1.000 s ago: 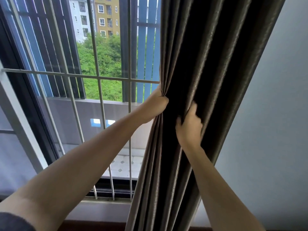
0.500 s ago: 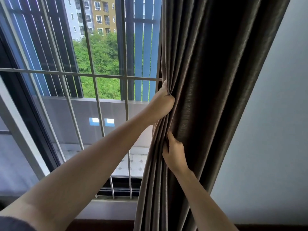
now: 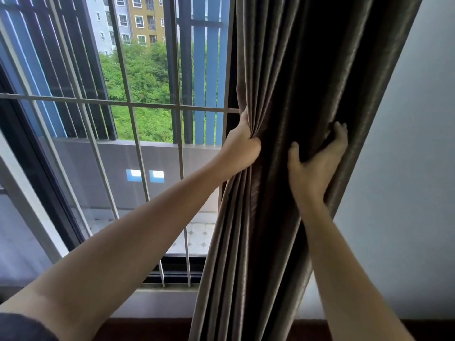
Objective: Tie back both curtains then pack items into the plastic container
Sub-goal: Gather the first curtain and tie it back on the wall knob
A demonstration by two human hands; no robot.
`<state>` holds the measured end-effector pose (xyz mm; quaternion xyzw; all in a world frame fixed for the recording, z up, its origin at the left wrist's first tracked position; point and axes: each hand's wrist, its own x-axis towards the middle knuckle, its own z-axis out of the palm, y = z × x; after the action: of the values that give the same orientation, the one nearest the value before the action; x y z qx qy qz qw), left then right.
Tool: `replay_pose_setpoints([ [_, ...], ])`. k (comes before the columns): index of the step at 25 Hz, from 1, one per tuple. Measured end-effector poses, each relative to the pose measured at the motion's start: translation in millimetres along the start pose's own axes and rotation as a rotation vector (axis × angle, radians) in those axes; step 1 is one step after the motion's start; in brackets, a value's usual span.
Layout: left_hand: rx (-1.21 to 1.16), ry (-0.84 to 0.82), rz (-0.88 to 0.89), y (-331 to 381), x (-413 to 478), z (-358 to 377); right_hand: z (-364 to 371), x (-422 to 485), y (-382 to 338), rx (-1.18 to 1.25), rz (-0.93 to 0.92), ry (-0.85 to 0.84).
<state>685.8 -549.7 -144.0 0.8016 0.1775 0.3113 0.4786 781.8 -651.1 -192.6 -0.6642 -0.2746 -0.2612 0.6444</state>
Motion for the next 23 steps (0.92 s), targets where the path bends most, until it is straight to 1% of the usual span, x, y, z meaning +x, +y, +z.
replay_pose_setpoints([
  [1,-0.020,-0.005,0.008,-0.4,-0.7,1.8,1.6,14.4,0.8,-0.009,0.067,-0.106],
  [2,-0.030,-0.011,0.021,-0.7,-1.1,3.6,3.5,22.8,2.2,-0.028,0.089,-0.216],
  [4,-0.037,-0.010,0.021,-1.2,0.1,4.6,8.2,13.9,4.4,-0.099,0.013,-0.388],
  [6,-0.046,0.015,-0.009,-1.5,3.7,3.1,12.8,-18.0,13.4,-0.146,-0.088,-0.491],
  [9,-0.027,0.010,-0.008,-5.0,9.3,2.5,16.7,-66.3,32.3,-0.186,-0.159,-0.644],
  [11,-0.014,-0.016,-0.009,-5.7,9.6,4.0,15.8,-81.0,40.8,-0.196,-0.167,-0.705],
  [16,-0.047,-0.020,-0.029,-5.0,9.6,8.0,10.9,-83.8,41.2,-0.215,-0.145,-0.761],
  [19,-0.024,-0.030,-0.040,2.7,5.6,11.4,8.7,-95.2,36.3,-0.182,-0.069,-0.823],
  [21,-0.004,-0.051,-0.007,9.3,1.9,15.0,4.4,-103.7,32.1,-0.144,0.028,-0.916],
  [23,0.067,-0.053,0.032,11.0,3.9,18.2,-3.1,-99.6,30.9,-0.185,0.083,-1.021],
])
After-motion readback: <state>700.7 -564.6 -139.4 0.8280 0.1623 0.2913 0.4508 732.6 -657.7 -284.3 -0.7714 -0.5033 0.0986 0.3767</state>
